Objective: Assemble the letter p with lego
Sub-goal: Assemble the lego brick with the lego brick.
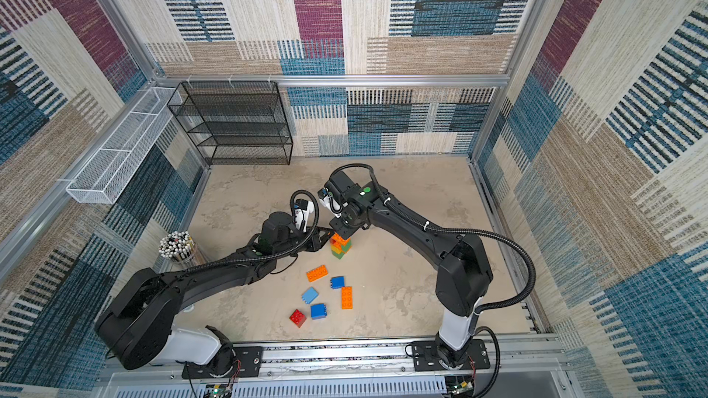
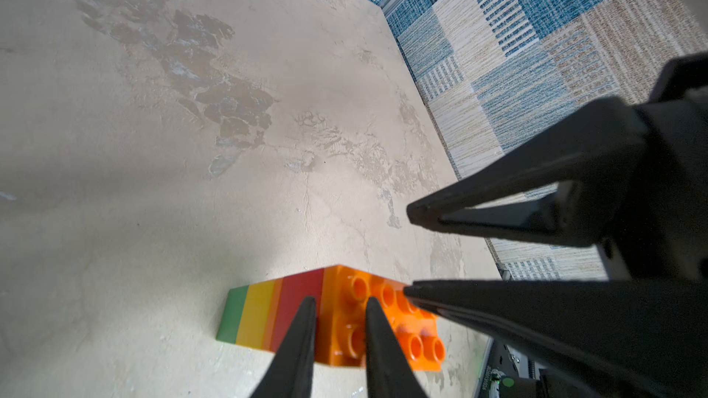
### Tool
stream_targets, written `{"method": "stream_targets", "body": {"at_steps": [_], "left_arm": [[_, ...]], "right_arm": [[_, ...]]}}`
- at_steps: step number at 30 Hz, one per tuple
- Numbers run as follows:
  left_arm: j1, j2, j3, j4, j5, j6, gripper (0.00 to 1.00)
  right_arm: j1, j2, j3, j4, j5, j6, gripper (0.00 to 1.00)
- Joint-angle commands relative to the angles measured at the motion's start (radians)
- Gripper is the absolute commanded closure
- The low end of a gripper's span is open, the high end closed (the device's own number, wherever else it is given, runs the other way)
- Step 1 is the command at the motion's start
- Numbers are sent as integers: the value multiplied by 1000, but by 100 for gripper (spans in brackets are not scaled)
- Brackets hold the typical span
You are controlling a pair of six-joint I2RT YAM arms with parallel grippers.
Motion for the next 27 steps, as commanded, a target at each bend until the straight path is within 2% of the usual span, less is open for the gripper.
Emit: {"method": "stream_targets", "body": {"at_steps": [1, 7, 15, 27], "left_arm": [[-7, 11, 4, -94, -18, 28, 75], [-16, 20, 8, -100, -24, 35, 75], [-23, 22, 0, -104, -34, 38, 77], [-48, 25, -36, -104, -59, 46, 77]], "right_arm": [[-1, 2, -26, 42, -37, 11, 64], [0, -4, -33, 48, -36, 15, 62], [0, 16, -98, 63, -69, 16, 70], [0, -16, -155, 67, -63, 21, 70]]}}
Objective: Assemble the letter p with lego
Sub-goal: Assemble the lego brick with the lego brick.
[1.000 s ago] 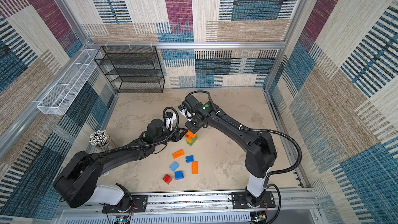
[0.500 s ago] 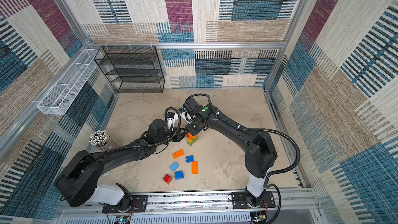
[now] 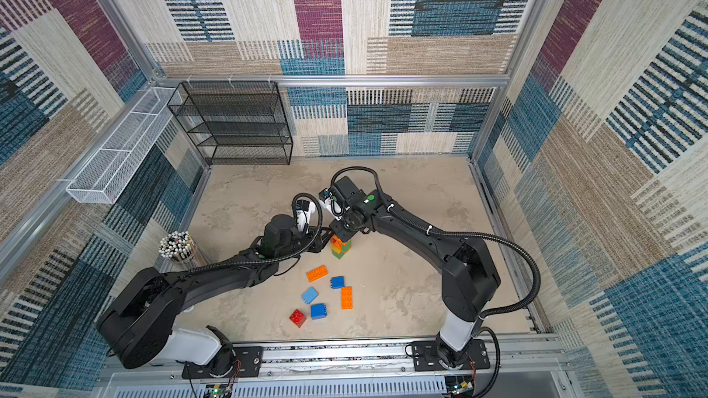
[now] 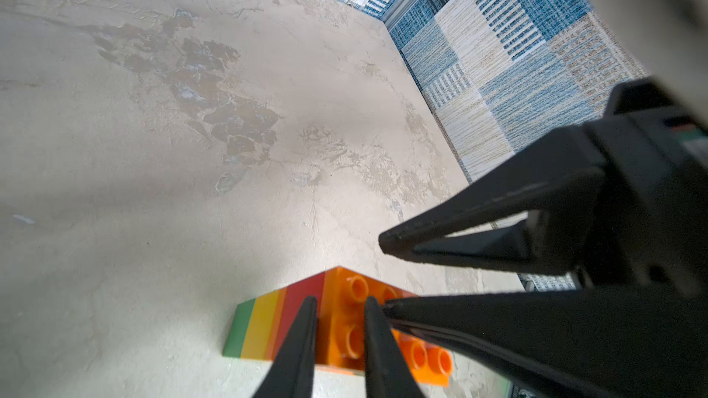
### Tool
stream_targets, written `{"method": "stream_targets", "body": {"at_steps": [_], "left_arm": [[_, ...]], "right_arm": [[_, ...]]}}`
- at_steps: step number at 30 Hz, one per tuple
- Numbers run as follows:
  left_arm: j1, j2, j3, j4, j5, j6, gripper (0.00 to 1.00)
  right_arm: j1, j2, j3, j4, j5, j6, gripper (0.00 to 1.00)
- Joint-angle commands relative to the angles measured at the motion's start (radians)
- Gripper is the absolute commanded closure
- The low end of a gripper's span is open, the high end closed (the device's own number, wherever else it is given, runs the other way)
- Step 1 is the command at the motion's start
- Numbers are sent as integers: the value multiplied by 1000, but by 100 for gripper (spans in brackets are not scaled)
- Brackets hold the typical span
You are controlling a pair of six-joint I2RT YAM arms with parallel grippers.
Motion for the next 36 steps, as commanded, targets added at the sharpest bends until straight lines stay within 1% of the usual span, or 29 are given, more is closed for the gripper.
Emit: {"method": "stream_targets", "body": {"at_steps": [1, 5, 9, 13, 22, 28, 33, 36], "left_arm": [[-11, 14, -15, -156, 16, 13, 77], [-12, 13, -11, -162, 13, 16, 77], [-14, 12, -8, -167, 6, 19, 77], [-14, 9, -11, -167, -2, 17, 77], [-14, 3, -11, -173, -7, 20, 75], [-14, 3, -9, -175, -4, 19, 74], [-13, 2, -9, -173, -4, 16, 73], [-13, 1, -9, -172, -3, 17, 73]], "right_arm": [[5, 21, -16, -89, -9, 3, 69], [4, -4, 7, -91, -7, 5, 65], [5, -45, 45, -88, -6, 17, 56], [4, -97, 35, -66, -23, 28, 51], [5, -195, -165, 22, -79, 31, 47], [4, -207, -201, 66, -76, 18, 43], [4, -192, -215, 92, -56, 3, 43], [4, -185, -215, 105, -63, -6, 44]]}}
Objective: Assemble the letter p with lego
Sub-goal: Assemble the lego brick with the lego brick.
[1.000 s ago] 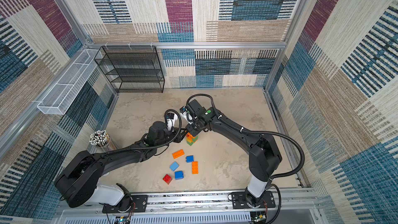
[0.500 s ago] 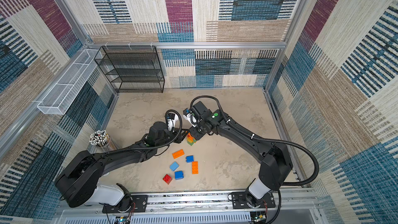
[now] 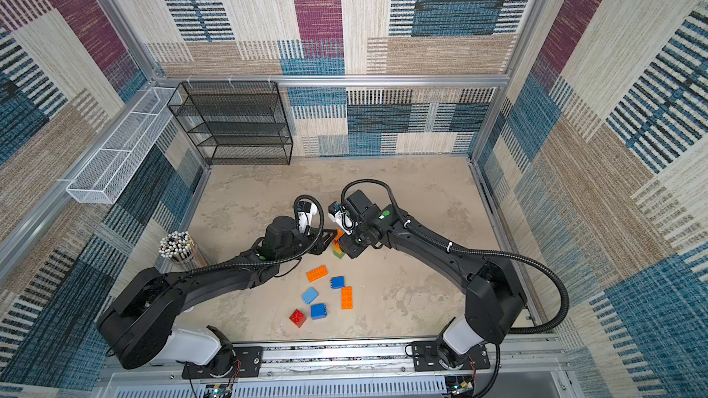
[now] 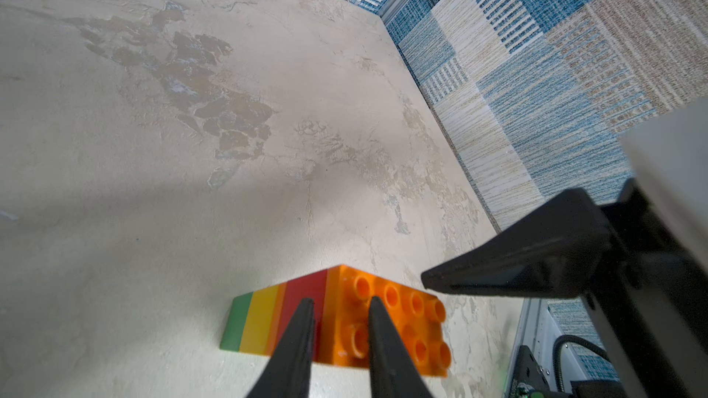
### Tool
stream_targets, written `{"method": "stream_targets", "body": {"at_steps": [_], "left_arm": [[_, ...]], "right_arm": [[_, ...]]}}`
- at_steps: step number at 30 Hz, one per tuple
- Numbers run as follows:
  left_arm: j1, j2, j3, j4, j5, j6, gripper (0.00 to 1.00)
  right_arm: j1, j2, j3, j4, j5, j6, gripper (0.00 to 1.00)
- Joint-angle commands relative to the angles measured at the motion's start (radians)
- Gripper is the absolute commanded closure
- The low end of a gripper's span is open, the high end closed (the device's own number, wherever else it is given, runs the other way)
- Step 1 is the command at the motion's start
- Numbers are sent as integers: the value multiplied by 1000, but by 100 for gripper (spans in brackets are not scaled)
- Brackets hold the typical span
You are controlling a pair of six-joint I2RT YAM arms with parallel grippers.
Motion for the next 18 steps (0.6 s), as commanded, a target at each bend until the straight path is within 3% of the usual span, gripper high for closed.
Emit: {"method": "stream_targets", "body": {"at_steps": [1, 12, 18], "left_arm": [[-2, 6, -6, -167, 1, 13, 73], [-2, 1, -7, -160, 3, 7, 69], [-2, -27, 5, -169, 6, 7, 59]], "right_arm": [[0, 6, 0, 46, -2, -21, 45], [-3, 37, -16, 67, -37, -41, 66], [-11, 31, -35, 76, -56, -45, 76]]}}
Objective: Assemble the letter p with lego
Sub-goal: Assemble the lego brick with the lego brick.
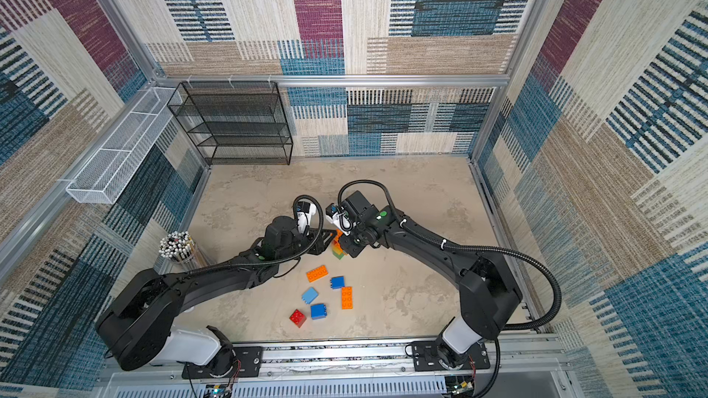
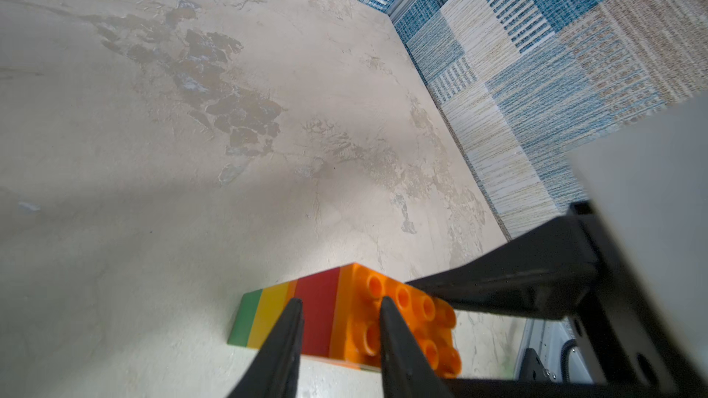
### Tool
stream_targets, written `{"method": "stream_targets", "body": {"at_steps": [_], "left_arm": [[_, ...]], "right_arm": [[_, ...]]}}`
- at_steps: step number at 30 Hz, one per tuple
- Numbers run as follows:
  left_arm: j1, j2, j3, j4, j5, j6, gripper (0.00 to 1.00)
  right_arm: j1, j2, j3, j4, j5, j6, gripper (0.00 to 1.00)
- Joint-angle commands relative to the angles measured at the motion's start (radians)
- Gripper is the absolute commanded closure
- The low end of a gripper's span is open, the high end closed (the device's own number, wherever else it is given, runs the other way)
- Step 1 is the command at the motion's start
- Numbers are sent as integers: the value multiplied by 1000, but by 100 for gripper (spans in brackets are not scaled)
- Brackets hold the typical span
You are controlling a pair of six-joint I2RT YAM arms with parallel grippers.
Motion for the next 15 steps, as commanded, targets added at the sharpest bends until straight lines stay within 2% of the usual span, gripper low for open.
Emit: {"method": "stream_targets", "body": {"at_steps": [1, 7, 11, 15], "left_arm": [[-2, -21, 5, -142, 25, 14, 57], [17, -149, -11, -165, 8, 112, 35], [21, -243, -73, -135, -3, 247, 33], [21, -269, -120, -91, -20, 305, 34]], "right_arm": [[-6, 2, -14, 16, -30, 6, 77], [-28, -33, -12, 19, -51, 21, 77], [-30, -49, 1, 2, -76, 21, 78], [-30, -43, 12, -11, -76, 21, 79]]}}
